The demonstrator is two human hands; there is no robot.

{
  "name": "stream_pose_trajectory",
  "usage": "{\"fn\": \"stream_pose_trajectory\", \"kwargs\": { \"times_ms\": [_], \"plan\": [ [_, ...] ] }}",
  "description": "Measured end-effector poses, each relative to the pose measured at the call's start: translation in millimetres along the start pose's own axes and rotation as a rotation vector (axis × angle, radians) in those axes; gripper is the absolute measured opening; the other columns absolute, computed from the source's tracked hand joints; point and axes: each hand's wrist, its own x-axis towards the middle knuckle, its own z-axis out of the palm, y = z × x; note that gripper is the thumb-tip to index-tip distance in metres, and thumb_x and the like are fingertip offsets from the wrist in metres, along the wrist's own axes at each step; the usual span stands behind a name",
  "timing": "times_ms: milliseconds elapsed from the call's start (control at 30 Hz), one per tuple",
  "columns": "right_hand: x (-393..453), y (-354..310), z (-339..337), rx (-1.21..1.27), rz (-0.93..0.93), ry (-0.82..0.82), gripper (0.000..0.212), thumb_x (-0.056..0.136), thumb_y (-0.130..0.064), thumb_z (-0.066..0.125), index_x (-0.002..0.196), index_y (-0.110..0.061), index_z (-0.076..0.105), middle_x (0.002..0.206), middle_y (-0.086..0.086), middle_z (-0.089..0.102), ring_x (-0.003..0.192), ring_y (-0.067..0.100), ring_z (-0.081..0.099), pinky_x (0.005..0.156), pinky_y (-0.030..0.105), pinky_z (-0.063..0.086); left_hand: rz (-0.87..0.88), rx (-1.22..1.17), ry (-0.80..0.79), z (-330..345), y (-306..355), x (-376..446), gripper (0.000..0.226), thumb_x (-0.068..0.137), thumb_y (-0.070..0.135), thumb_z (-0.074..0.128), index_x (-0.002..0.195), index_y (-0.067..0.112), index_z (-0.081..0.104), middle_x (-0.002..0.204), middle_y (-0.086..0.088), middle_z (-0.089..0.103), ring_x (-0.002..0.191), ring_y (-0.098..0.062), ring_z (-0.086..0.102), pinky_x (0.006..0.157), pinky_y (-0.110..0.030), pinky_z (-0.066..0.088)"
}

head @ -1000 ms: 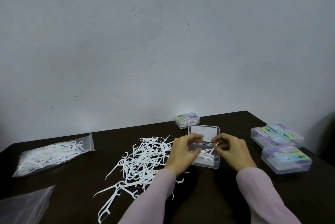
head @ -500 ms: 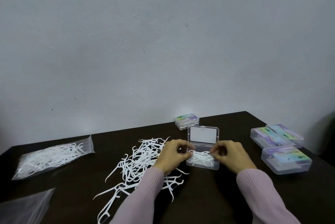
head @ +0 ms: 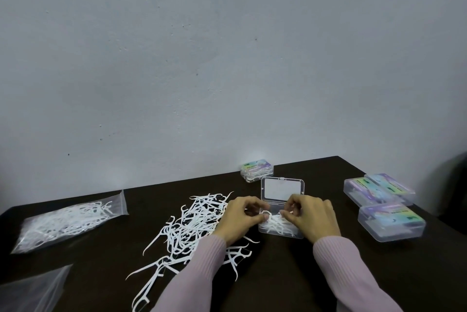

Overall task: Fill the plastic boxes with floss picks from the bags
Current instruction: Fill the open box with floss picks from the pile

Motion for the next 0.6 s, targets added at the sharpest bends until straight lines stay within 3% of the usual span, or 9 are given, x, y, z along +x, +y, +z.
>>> {"fn": "stream_pose_trajectory", "kwargs": {
  "times_ms": [200,367,600],
  "plan": [
    [0.3,1.7,1.4,-0.087,-0.014,0.003,0.011,0.088,-0.035,0.058,0.096,-0.029,0.063,0.088,-0.013,0.052,0.084,0.004,0.047,0.092,0.029,0.030,-0.002,0.007,0.013,1.4,1.2,-1.7,0.016,0.080,0.018,0.073,0.094,0.025,0.072,0.087,0.012,0.066,0.082,-0.001,0.060,0.079,-0.016,0.050],
    [0.8,0.6,-0.2,-0.126,-0.053,-0.010,0.012,0.087,-0.040,0.057,0.096,-0.032,0.060,0.102,-0.012,0.052,0.101,0.007,0.045,0.095,0.033,0.027,-0.009,0.009,0.010,3.2,-0.4,-2.2,0.015,0.082,0.018,0.072,0.095,0.025,0.071,0.096,0.007,0.070,0.090,-0.007,0.063,0.083,-0.018,0.050],
    [0.2,5.6,-5.3,-0.101,-0.033,0.076,0.008,0.088,-0.044,0.055,0.093,-0.038,0.056,0.090,-0.018,0.051,0.093,0.004,0.041,0.092,0.034,0.024,-0.001,0.043,0.025,3.7,-0.9,-4.0,0.012,0.083,0.021,0.070,0.094,0.027,0.071,0.099,0.008,0.068,0.091,-0.006,0.062,0.084,-0.021,0.051]
  ]
}}
